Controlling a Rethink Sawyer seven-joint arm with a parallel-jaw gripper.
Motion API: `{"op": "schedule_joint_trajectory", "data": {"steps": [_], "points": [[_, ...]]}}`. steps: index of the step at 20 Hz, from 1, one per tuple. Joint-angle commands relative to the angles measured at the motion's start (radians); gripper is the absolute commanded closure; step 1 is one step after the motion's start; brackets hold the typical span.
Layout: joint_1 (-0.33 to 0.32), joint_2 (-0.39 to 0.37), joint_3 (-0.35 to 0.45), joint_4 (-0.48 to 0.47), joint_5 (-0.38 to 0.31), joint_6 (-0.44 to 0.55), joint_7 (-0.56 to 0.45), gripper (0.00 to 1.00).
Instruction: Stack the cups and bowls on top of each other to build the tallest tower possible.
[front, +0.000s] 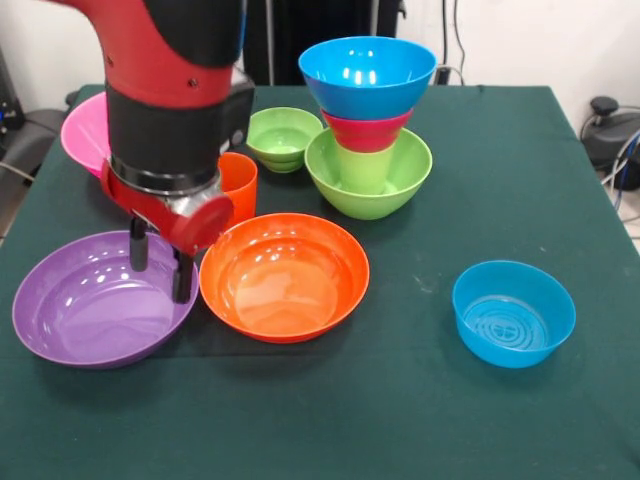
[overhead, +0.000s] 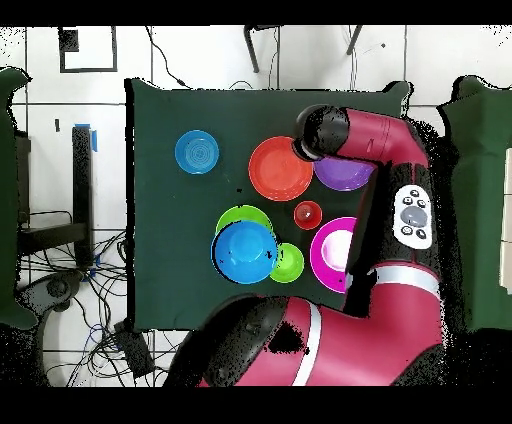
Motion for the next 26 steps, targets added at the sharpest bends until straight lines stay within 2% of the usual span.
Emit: {"op": "schedule_joint_trajectory", "data": {"steps": [1,4,12,21,26], "points": [[0.037,0.075,0.049,-0.008,-0.113,-0.057,-0.141,0.00],[0.042,0.100,0.044,0.001,-0.130,-0.111,-0.111,0.00],[0.057,0.195,0.025,-0.055,-0.161,-0.205,-0.056,0.00],[0.144,0.247,-0.141,-0.099,-0.203,-0.238,0.041,0.00],[0.158,0.258,-0.169,-0.096,-0.184,-0.238,0.033,0.00]]}}
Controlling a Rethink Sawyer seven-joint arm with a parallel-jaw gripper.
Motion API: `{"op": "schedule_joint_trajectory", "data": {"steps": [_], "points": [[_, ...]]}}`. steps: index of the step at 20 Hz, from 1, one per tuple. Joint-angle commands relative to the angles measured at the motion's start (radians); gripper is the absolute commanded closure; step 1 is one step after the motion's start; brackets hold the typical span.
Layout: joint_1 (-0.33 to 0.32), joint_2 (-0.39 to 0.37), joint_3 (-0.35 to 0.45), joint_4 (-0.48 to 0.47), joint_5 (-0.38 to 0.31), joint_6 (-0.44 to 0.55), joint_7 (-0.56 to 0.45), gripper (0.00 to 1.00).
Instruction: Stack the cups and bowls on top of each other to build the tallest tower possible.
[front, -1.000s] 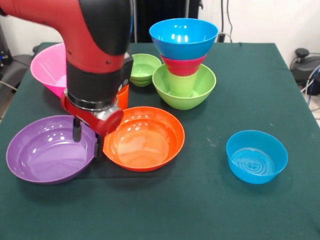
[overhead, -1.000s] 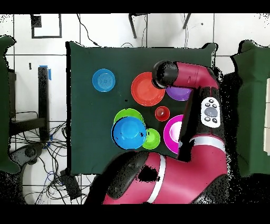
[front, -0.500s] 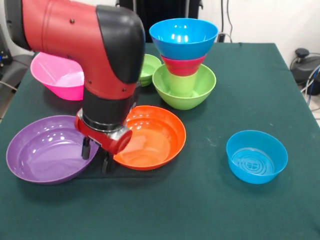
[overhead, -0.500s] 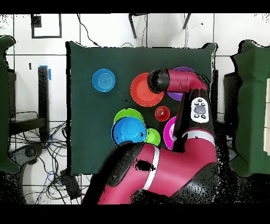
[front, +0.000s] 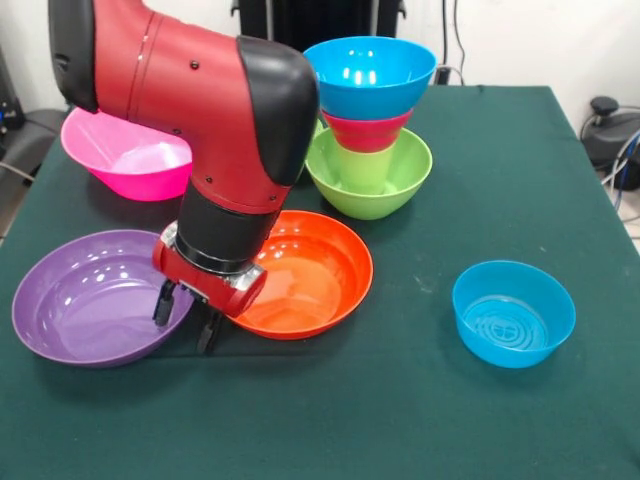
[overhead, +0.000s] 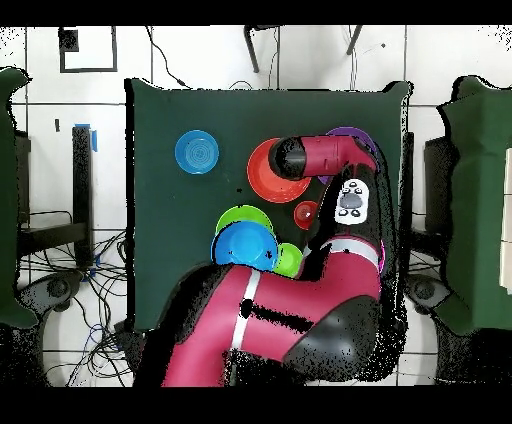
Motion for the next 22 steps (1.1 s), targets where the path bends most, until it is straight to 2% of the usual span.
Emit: {"op": "schedule_joint_trajectory", "data": {"steps": [1,4,13,16,17,19,22], "points": [[0.030,0.048,-0.013,-0.025,-0.067,-0.036,0.030,0.00],[0.034,0.045,-0.022,-0.011,-0.052,-0.043,0.032,0.00],[-0.006,0.072,0.039,-0.038,-0.020,-0.050,-0.026,0.00],[-0.043,0.061,0.099,-0.015,-0.005,-0.048,-0.086,0.00],[-0.061,0.057,0.130,-0.010,0.003,-0.038,-0.119,1.00],[-0.081,0.051,0.159,0.003,0.021,-0.028,-0.132,1.00],[-0.080,0.025,0.156,0.011,0.029,-0.003,-0.119,1.00]]}}
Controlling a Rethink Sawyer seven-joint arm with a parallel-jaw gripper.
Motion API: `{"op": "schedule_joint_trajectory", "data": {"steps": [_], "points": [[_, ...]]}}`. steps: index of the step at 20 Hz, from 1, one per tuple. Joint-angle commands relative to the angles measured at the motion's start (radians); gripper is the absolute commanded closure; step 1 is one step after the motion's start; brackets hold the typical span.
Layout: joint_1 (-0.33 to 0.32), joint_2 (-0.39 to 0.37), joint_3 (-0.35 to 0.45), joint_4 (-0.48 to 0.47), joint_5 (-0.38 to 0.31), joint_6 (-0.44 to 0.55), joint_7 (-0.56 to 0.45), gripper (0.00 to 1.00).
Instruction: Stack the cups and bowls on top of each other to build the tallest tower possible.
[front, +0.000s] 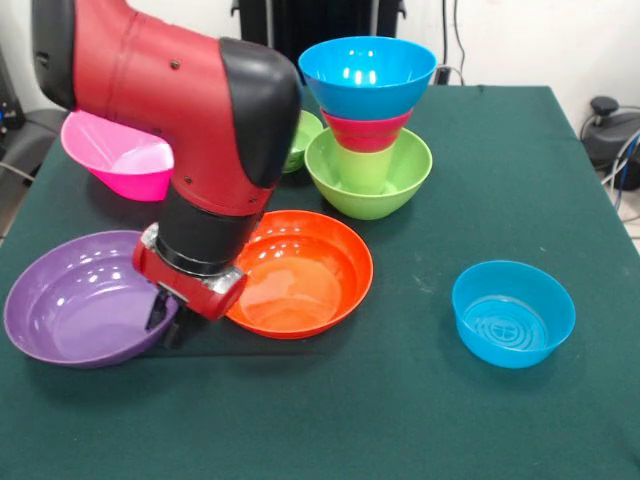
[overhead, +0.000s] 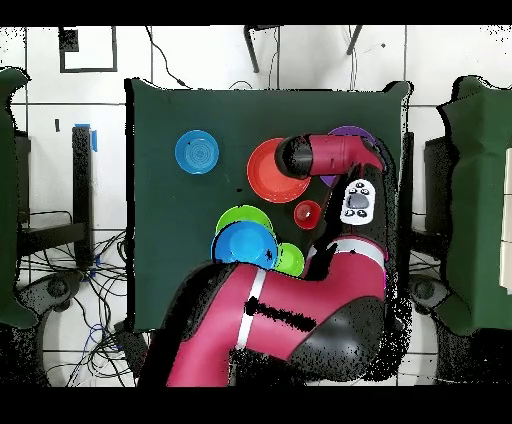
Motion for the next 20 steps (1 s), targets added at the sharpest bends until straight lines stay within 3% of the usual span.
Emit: {"op": "schedule_joint_trajectory", "data": {"steps": [1,12,20], "points": [[-0.050,0.014,0.157,0.030,0.013,0.016,-0.114,1.00],[-0.066,-0.072,0.176,-0.035,0.027,0.229,-0.220,1.00],[-0.018,-0.198,0.123,-0.025,0.073,0.490,-0.167,1.00]]}}
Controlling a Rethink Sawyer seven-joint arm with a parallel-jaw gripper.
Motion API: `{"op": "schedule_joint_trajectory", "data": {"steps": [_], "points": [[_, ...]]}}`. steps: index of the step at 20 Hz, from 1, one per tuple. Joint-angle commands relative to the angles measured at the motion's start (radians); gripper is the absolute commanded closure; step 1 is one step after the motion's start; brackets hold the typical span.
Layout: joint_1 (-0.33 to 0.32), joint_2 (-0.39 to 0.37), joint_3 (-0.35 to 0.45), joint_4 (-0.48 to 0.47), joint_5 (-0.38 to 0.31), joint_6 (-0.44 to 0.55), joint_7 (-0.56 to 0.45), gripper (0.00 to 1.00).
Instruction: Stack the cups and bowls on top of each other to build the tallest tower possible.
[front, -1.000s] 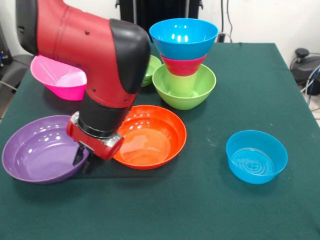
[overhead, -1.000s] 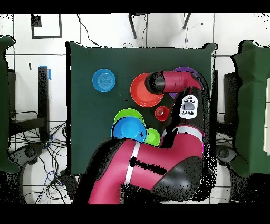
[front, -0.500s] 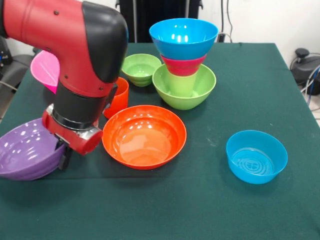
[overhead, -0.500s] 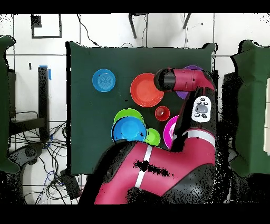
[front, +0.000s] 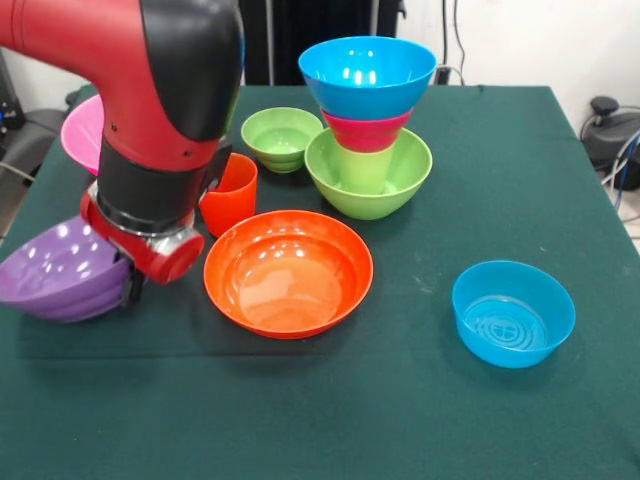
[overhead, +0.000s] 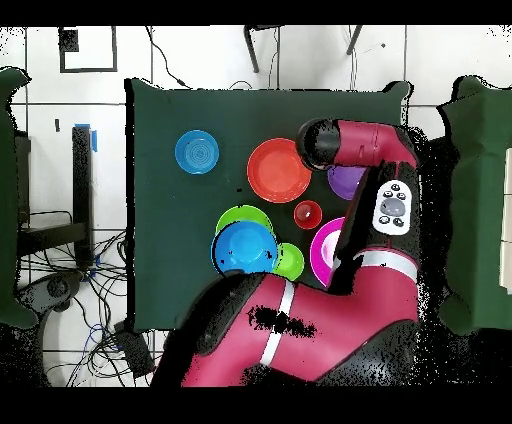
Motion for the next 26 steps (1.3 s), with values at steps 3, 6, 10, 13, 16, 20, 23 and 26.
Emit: {"op": "schedule_joint_trajectory", "data": {"steps": [3,6,10,13,16,20,23,26], "points": [[0.062,-0.132,0.065,-0.033,0.041,0.388,-0.132,1.00],[0.084,-0.150,0.048,-0.063,0.036,0.487,-0.115,1.00],[0.094,-0.158,0.047,-0.097,0.030,0.563,-0.113,1.00],[0.104,-0.161,0.045,-0.112,0.028,0.601,-0.098,1.00],[0.115,-0.171,0.043,-0.114,0.032,0.641,-0.083,1.00],[0.136,-0.197,0.033,-0.101,0.042,0.692,-0.053,1.00],[0.151,-0.217,0.022,-0.097,0.050,0.738,-0.037,1.00],[0.161,-0.232,0.017,-0.081,0.059,0.754,-0.013,1.00]]}}
